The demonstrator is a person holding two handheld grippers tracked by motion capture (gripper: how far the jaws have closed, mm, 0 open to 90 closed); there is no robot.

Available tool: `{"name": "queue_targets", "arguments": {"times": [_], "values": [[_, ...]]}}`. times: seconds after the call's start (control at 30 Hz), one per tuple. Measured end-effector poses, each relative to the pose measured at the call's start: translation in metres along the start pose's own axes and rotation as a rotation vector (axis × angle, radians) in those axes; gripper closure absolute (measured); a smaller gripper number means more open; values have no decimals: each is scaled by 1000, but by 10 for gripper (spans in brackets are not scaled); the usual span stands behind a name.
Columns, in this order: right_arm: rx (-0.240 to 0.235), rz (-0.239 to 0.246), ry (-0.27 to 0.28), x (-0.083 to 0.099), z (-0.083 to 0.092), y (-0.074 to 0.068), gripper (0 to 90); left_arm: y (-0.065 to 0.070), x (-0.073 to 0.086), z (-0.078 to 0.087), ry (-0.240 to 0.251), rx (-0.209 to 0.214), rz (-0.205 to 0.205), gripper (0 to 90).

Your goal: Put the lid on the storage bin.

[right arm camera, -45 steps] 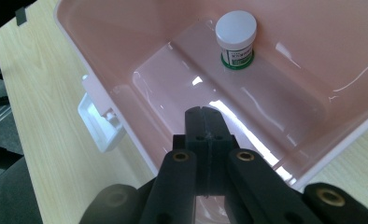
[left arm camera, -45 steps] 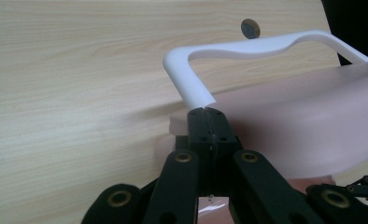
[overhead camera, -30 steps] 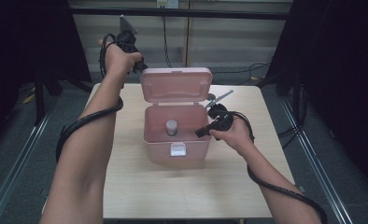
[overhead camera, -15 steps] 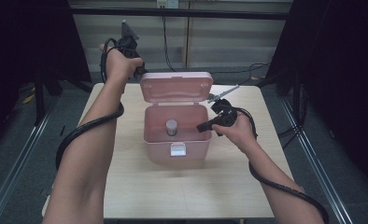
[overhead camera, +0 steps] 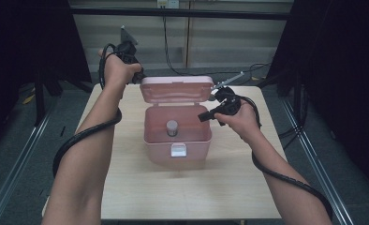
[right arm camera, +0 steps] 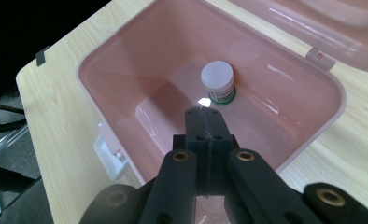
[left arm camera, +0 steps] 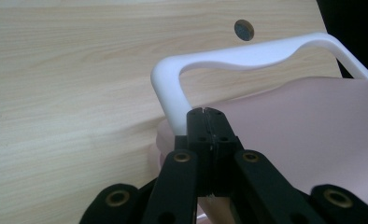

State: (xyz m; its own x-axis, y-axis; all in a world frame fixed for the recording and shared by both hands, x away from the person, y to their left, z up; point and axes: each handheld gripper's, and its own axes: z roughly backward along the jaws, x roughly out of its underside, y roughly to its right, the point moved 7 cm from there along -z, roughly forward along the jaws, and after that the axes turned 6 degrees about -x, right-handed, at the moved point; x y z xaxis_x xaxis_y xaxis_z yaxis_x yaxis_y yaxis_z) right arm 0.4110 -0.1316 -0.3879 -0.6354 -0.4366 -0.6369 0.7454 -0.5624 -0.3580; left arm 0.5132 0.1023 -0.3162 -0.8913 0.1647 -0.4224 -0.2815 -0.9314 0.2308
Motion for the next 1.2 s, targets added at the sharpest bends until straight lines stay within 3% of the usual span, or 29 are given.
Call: {"name": "queue_targets", "arguments": {"times": [0.4,1.1,1.2], "values": [[10,2,-1,-1,4,-3,900,-4,8,-3,-3,-22,-9,884],[28,8,7,3,9,-4,900,-9,27,-12,-24,-13,-10,871],[14,9,21,4,10,-4,900,-11,29,-13,-21,-19,-10,861]]}}
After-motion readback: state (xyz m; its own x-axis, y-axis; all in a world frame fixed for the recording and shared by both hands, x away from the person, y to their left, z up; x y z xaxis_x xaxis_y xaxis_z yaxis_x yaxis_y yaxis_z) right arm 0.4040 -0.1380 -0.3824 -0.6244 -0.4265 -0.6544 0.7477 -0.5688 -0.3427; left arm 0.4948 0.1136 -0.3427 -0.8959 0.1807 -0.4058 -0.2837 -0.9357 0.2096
